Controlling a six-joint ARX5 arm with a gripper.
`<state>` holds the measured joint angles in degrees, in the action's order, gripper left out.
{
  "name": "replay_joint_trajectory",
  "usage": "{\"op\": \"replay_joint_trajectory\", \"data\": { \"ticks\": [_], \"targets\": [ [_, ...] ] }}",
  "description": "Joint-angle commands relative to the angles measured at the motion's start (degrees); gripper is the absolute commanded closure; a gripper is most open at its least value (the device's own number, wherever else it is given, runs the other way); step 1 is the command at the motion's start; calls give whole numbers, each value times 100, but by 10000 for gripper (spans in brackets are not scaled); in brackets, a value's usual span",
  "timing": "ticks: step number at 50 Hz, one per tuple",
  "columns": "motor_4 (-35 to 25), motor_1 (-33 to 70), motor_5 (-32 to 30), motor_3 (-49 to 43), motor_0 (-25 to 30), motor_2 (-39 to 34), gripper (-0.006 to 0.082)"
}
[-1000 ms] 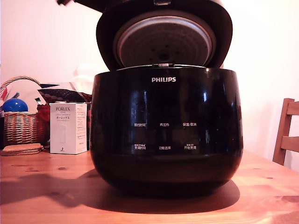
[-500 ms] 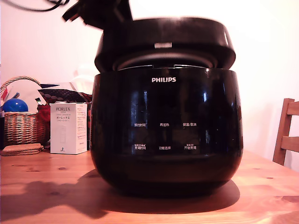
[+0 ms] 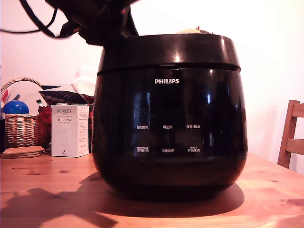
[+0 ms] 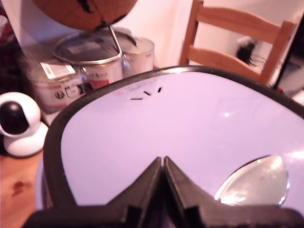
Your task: Close the rice cooker by pressing the lid down with medium force
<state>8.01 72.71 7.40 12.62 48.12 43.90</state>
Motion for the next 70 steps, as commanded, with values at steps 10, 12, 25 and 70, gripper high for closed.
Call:
{"op": "replay_joint_trajectory", "data": {
  "ticks": [10,12,25,70],
  "targets": [
    [149,111,129,710,81,-918,788],
    [151,111,144,807,81,-999,788],
    [127,114,94,1082,238,-1311,788],
    [243,1071,15,868,468,-1331,788]
  ]
}}
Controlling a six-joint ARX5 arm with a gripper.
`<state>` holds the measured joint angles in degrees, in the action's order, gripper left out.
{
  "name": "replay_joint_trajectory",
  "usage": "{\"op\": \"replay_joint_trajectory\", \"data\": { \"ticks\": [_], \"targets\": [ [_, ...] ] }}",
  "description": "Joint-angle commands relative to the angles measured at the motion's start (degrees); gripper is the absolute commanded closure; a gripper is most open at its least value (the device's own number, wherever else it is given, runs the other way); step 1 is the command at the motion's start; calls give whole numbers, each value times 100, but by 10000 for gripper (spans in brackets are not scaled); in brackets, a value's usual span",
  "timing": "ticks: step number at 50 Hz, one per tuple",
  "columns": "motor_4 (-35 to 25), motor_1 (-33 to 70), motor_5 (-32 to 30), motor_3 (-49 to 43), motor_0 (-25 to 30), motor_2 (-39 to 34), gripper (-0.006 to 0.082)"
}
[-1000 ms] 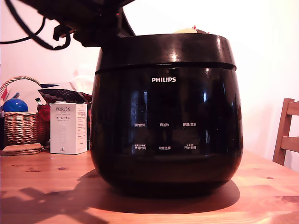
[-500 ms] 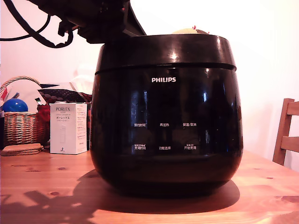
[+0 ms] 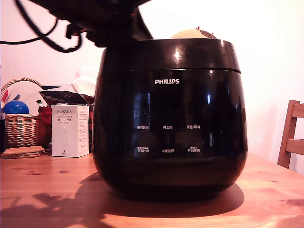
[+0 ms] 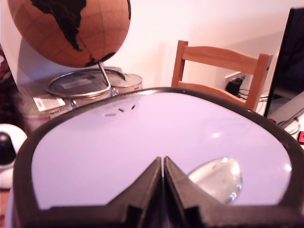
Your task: Close the rice cooker by pressing the lid down with medium force
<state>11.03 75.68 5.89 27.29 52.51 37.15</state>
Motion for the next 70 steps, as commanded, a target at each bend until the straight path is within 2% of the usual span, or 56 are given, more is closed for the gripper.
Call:
{"op": "replay_joint_trajectory", "data": {
  "ticks": [1,15,24,42,46,54,70],
  "targets": [
    [-59,787,164,-590,28,-656,788],
    [-59,586,131,-188,26,-621,788],
    [-66,214,-243,-203,9,-472,788],
    [-90,-798,-820,-820,-350,393,788],
    [-87,-1003,-1067,-927,-531,570,788],
    [-90,-1331,-1108,-1154,-1067,767,788],
    [-236,-1843,-1237,-1897,-2632,767,788]
  ]
}}
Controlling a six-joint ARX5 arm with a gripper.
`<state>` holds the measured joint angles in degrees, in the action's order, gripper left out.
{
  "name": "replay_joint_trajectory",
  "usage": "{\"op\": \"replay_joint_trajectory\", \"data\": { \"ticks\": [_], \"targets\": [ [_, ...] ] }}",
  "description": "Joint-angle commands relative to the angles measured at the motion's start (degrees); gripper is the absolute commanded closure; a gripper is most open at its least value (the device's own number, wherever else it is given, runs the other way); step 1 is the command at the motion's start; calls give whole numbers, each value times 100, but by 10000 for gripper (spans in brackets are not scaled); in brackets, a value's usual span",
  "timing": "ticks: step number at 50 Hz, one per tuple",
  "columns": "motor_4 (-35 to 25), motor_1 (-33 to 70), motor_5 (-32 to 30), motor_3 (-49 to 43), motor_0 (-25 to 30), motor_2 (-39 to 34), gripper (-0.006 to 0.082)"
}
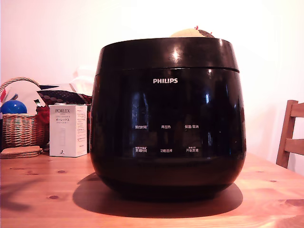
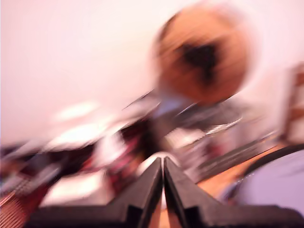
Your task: Close the rice cooker by pressing the lid down with medium force
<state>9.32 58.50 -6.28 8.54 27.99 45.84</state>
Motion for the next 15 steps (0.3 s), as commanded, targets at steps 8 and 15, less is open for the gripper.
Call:
{"op": "replay_joint_trajectory", "data": {
  "ticks": [8,15],
  "targets": [
    [-286,-321,-13,-168,-890,-103,788],
    [-310,-400,44,-168,-1290,-103,788]
  ]
}}
